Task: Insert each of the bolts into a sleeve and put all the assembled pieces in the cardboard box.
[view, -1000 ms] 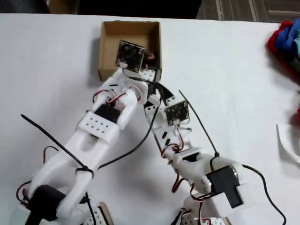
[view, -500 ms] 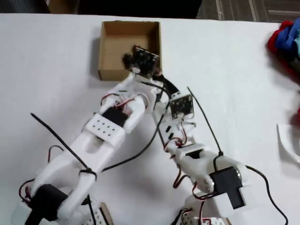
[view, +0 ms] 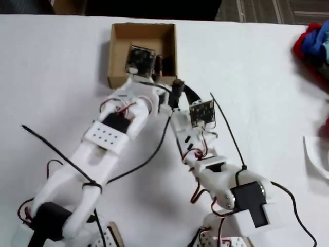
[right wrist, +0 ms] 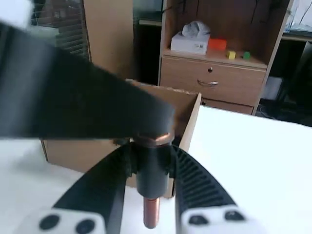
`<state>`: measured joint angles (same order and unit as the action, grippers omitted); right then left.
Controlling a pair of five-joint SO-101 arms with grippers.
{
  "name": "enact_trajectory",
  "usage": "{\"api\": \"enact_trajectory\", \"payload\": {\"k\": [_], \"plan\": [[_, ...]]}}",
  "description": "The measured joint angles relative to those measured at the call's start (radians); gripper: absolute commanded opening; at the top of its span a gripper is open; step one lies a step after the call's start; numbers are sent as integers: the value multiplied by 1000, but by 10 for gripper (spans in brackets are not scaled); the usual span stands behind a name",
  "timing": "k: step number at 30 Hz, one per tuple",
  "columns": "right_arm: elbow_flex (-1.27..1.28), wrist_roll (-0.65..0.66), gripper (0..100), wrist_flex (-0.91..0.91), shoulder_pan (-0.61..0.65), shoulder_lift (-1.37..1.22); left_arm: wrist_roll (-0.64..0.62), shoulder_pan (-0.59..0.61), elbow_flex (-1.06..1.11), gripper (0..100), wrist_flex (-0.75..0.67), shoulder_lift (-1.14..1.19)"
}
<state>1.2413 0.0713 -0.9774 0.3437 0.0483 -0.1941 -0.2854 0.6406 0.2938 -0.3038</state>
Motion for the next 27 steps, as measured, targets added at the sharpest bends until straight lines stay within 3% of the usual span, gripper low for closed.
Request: {"api": "enact_trajectory", "payload": {"k": [8,18,21,27], "plan": [[-68,0,19,86,0,0,-63,100,-213,248,130,0],[-802,0,19,807,-2,-213,-14,477,-258,249,391,0],[-1017,-21,20,1016,-11,-295,34,514,-206,249,428,0],[-1283,-123,20,1237,-20,-489,92,522,-66,249,425,0]]}}
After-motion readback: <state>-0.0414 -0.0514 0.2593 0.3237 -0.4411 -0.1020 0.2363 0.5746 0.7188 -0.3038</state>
